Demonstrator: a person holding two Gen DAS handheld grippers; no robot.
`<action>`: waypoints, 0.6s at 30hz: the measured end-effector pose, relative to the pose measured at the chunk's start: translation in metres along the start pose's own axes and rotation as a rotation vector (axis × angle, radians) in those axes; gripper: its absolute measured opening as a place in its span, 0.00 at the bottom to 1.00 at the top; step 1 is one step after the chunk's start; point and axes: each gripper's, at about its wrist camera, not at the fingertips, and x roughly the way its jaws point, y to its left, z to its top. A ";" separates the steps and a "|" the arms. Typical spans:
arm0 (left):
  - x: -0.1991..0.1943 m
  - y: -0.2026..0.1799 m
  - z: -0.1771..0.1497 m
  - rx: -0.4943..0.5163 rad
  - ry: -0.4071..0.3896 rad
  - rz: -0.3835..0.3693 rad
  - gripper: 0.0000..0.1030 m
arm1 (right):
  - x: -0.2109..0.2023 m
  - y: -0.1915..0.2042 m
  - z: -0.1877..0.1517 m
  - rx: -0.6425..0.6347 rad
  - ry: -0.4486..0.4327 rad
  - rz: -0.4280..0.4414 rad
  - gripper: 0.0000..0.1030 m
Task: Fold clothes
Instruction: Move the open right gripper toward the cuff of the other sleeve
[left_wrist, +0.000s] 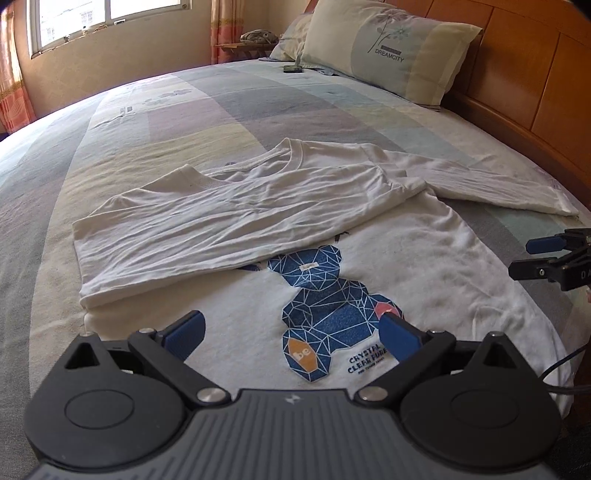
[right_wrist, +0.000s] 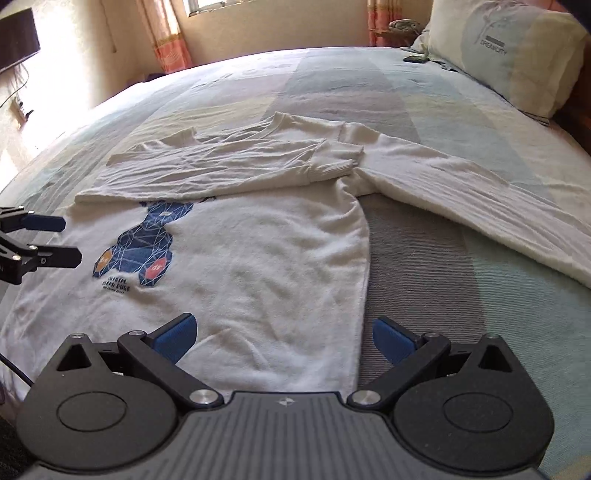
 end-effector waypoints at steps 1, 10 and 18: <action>0.000 -0.004 0.005 0.006 -0.004 -0.001 0.97 | -0.003 -0.015 0.002 0.036 -0.014 -0.028 1.00; 0.010 -0.042 0.032 0.051 0.001 0.003 0.97 | -0.037 -0.146 -0.009 0.334 -0.173 -0.262 1.00; 0.026 -0.073 0.051 0.089 0.016 0.002 0.97 | -0.038 -0.218 -0.024 0.498 -0.240 -0.329 1.00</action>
